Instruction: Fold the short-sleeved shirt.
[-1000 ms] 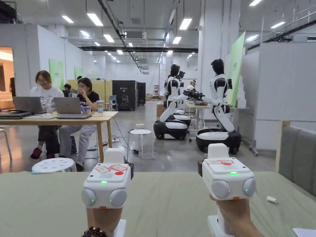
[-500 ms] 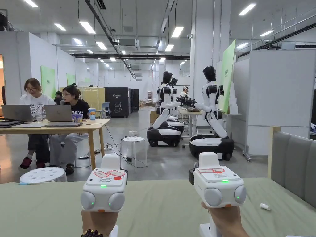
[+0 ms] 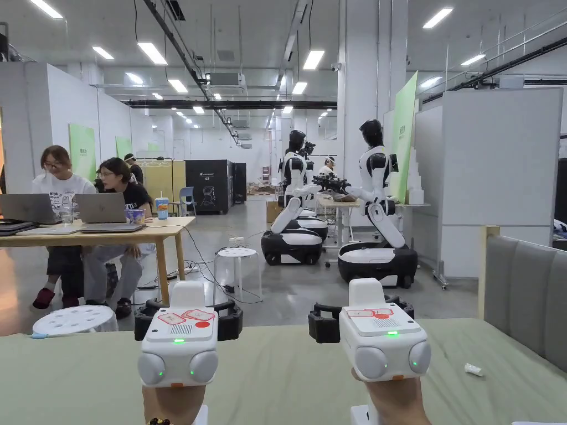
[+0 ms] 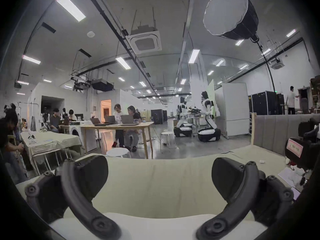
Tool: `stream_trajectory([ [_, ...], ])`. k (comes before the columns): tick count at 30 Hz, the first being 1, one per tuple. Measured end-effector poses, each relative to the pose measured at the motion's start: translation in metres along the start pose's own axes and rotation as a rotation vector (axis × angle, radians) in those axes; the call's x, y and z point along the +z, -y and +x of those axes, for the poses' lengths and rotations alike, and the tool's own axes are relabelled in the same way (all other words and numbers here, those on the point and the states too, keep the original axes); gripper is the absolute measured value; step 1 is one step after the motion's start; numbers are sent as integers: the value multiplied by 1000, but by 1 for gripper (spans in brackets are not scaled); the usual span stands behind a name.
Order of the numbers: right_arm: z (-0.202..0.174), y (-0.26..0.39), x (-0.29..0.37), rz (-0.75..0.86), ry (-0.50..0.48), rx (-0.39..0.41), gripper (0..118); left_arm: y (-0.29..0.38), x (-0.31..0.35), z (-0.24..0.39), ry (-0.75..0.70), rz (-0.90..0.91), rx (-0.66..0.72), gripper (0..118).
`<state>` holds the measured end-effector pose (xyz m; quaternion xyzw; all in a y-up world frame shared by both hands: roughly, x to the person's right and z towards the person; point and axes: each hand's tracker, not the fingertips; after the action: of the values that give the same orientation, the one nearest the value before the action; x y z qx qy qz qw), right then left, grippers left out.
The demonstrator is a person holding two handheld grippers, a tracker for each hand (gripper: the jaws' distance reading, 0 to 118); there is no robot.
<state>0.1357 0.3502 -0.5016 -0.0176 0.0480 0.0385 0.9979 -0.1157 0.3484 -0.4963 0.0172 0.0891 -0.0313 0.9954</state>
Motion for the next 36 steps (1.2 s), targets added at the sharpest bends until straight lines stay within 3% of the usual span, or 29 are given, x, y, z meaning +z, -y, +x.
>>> stream_trajectory([
  [36, -7, 12, -4, 6, 12, 0, 118, 16, -3, -8, 31, -36, -28, 118],
])
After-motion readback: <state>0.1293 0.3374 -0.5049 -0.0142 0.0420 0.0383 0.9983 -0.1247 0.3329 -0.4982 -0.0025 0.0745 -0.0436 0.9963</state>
